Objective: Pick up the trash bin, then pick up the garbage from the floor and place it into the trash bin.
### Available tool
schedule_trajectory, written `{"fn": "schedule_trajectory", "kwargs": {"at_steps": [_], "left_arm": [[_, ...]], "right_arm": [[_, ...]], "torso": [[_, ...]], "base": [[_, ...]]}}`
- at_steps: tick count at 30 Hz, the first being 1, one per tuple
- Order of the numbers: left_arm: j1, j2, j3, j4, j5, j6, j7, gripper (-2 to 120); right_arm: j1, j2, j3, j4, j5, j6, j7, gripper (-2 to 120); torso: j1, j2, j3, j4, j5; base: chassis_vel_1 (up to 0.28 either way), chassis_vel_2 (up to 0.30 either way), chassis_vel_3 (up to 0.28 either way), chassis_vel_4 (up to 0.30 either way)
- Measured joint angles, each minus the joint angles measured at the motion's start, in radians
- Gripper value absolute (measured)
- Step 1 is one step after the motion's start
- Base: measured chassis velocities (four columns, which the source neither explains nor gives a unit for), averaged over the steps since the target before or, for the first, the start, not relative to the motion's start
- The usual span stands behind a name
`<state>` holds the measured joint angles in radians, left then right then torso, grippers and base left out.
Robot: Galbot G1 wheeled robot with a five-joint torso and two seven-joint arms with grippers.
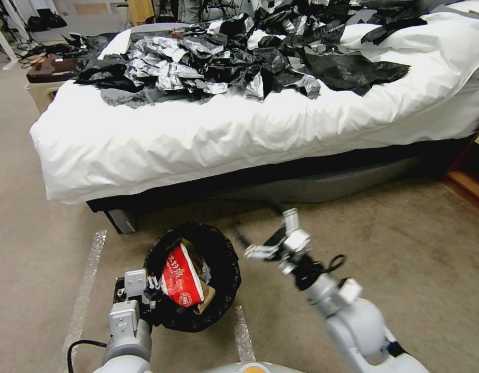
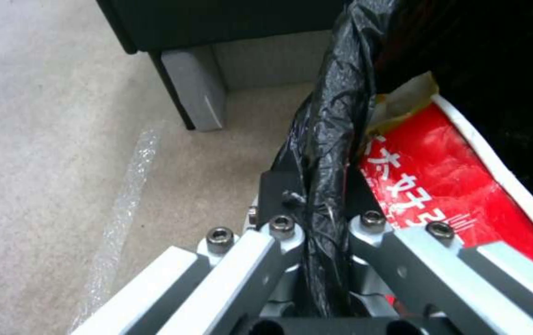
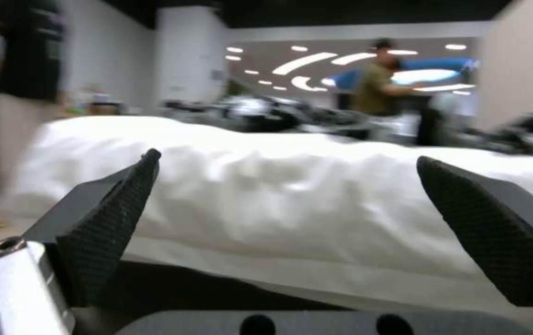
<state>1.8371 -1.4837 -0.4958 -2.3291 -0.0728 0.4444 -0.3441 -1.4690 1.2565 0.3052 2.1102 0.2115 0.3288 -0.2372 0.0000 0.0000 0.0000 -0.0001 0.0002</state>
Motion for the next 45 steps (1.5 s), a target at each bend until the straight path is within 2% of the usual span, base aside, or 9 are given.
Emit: {"fn": "schedule_trajectory", "kwargs": {"at_steps": [2,4,8,15,22,30,45], "left_arm": [[0.0,0.001,-0.002,0.0,-0.001,0.0,0.0,1],[0.001,0.004,-0.006,-0.001,-0.006,0.002,0.0,1],[0.005,0.008,-0.009,-0.004,-0.012,0.003,0.0,1],[0.007,0.009,-0.01,-0.014,-0.014,0.005,-0.001,1],[0.018,0.005,-0.008,-0.026,-0.013,0.005,-0.001,1],[0.019,0.002,-0.007,-0.028,-0.012,0.005,-0.002,1],[0.02,0.006,-0.012,-0.031,-0.012,0.006,-0.001,1]], "right_arm": [[-0.009,0.005,0.012,0.004,-0.003,-0.002,0.015,100],[-0.073,0.039,0.07,0.013,-0.011,-0.02,0.104,100],[-0.158,0.066,0.114,-0.011,-0.01,-0.021,0.173,100],[-0.182,0.075,0.111,-0.062,-0.009,-0.008,0.184,100],[-0.171,0.085,0.052,-0.079,-0.052,-0.015,0.211,100],[-0.161,0.08,0.014,-0.072,-0.085,-0.035,0.219,100],[-0.147,0.066,0.011,-0.05,-0.086,-0.06,0.218,100]], "torso": [[0.0,0.0,0.0,-0.0001,-0.0002],[0.0,0.0,0.0,-0.0001,0.0001],[0.0,0.0,0.0,0.0,-0.0002],[0.0,0.0,0.0,0.0,-0.0001],[0.0,0.0,0.0,0.0001,-0.0002],[0.0,0.0,0.0,0.0001,-0.0002],[0.0,0.0,0.0,0.0002,-0.0002]], "base": [[0.0,0.0,0.0,0.0],[0.0,0.0,0.0,0.0],[0.0,0.0,0.0,0.0],[0.0,0.0,0.0,0.0],[0.008,0.006,0.005,0.008],[0.07,0.066,0.066,0.069],[0.116,0.112,0.107,0.11]]}}
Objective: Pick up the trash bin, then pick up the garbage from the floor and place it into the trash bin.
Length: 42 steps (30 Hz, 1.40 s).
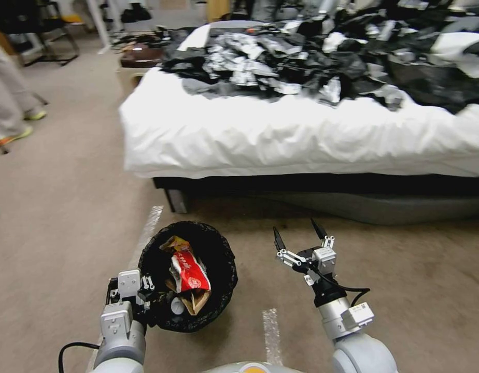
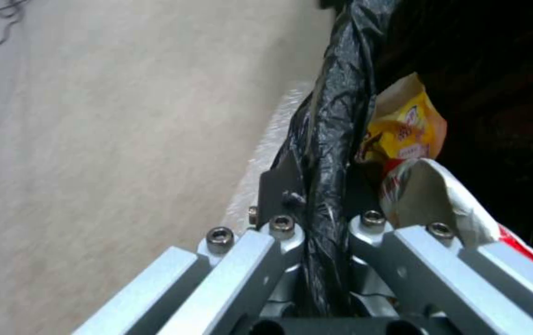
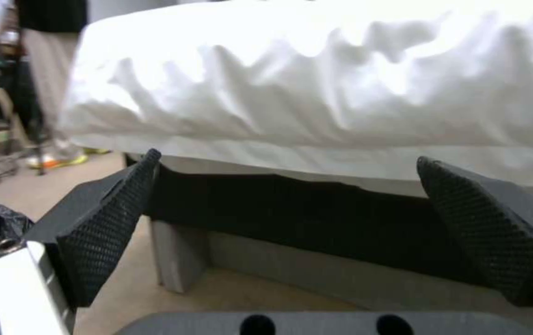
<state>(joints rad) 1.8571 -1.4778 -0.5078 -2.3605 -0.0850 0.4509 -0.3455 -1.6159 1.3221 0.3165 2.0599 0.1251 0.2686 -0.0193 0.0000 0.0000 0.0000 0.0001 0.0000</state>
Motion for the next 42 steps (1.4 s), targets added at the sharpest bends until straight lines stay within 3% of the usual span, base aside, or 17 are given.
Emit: {"fn": "schedule_trajectory", "kwargs": {"at_steps": [42], "left_arm": [[0.018,0.003,0.002,-0.019,0.007,-0.001,0.003,1]], "right_arm": [[0.038,-0.008,-0.023,0.014,0.009,-0.031,-0.001,100]], "torso": [[0.0,0.0,0.0,-0.0001,0.0]], "base": [[0.122,0.126,0.128,0.121]]}}
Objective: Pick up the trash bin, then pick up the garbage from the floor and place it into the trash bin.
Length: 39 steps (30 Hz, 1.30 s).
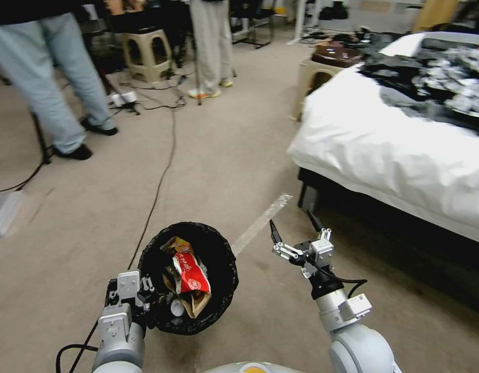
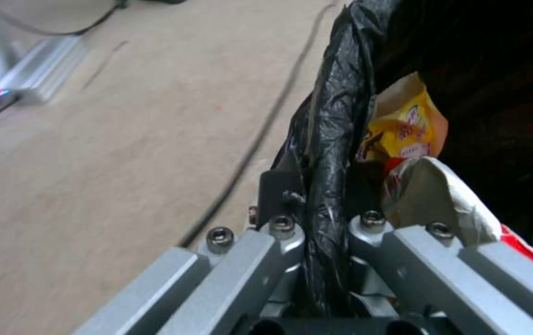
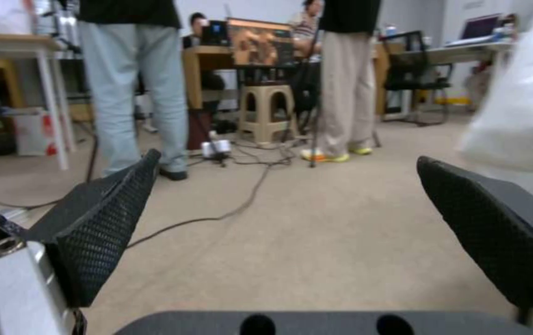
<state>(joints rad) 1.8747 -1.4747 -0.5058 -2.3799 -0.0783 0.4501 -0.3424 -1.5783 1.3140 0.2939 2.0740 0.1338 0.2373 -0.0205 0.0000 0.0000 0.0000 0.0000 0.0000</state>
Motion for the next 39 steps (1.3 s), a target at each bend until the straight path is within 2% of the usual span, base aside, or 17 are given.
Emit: {"fn": "schedule_trajectory", "kwargs": {"at_steps": [39], "left_arm": [[-0.008,-0.004,0.011,0.015,0.004,-0.015,0.001,1]], "right_arm": [[-0.001,0.003,0.002,0.006,0.001,-0.004,-0.002,100]], "torso": [[0.0,0.0,0.0,0.0002,0.0]], "base": [[0.12,0.122,0.125,0.124]]}}
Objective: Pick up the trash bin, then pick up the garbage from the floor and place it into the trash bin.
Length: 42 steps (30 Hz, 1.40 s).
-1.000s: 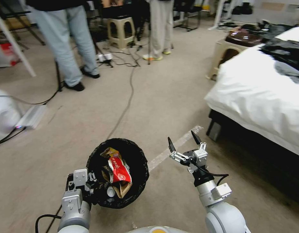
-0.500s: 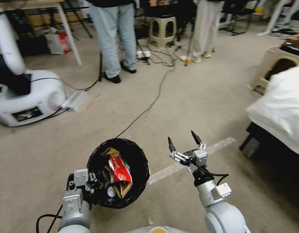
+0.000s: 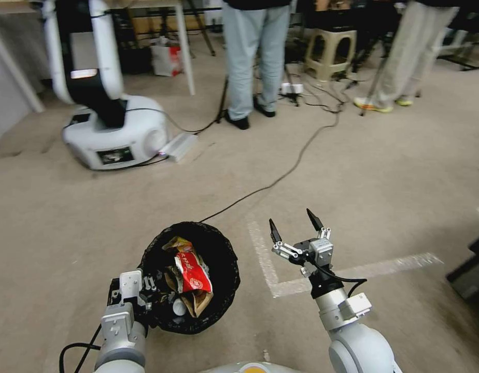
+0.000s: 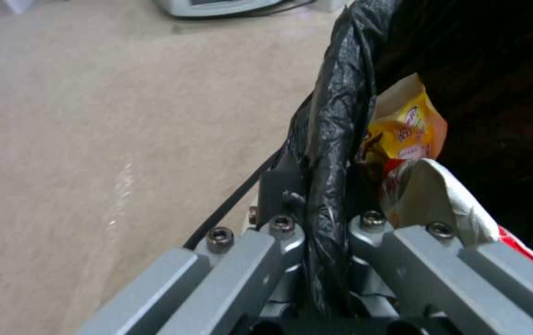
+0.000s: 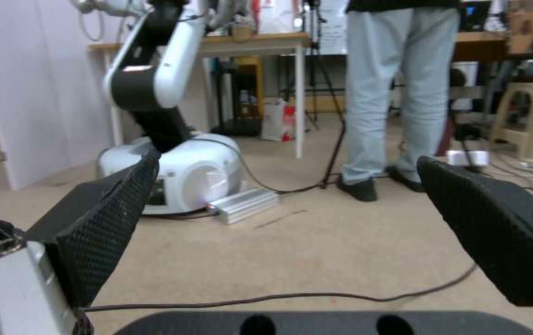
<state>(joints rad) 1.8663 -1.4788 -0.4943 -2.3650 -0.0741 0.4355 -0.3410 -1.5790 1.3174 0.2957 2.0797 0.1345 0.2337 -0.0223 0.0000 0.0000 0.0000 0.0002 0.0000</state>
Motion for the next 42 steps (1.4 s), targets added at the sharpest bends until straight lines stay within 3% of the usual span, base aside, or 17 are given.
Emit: {"fn": "schedule_trajectory", "kwargs": {"at_steps": [12,20,26,36,42], "left_arm": [[0.001,0.001,0.007,0.003,-0.001,-0.002,0.005,1],[0.005,0.013,0.03,-0.006,-0.148,0.121,0.032,1],[-0.005,0.033,0.029,0.006,-0.272,0.226,0.121,1],[-0.056,0.04,0.03,0.039,-0.412,0.291,0.148,1],[-0.146,0.038,0.031,0.134,-0.447,0.294,0.147,1]], "right_arm": [[0.0,0.0,0.001,0.003,-0.002,-0.001,0.0,100],[-0.01,0.0,0.001,0.004,-0.005,-0.001,-0.002,100],[-0.025,-0.002,0.012,0.009,-0.007,0.007,-0.008,100],[-0.046,-0.001,0.028,0.017,-0.013,0.021,-0.021,100],[-0.072,0.01,0.023,0.022,-0.034,0.036,-0.033,100]], "torso": [[0.0,0.0,0.0,-0.0003,0.0],[0.0,0.0,0.0,-0.0002,0.0],[0.0,0.0,0.0,-0.0002,0.0],[0.0,0.0,0.0,-0.0003,0.0],[0.0,0.0,0.0,-0.0002,-0.0003]], "base": [[0.017,0.021,0.016,0.016],[0.0,0.0,0.0,0.0],[0.0,0.0,0.0,0.0],[0.0,0.0,0.0,0.0],[0.0,0.0,0.0,0.0]]}}
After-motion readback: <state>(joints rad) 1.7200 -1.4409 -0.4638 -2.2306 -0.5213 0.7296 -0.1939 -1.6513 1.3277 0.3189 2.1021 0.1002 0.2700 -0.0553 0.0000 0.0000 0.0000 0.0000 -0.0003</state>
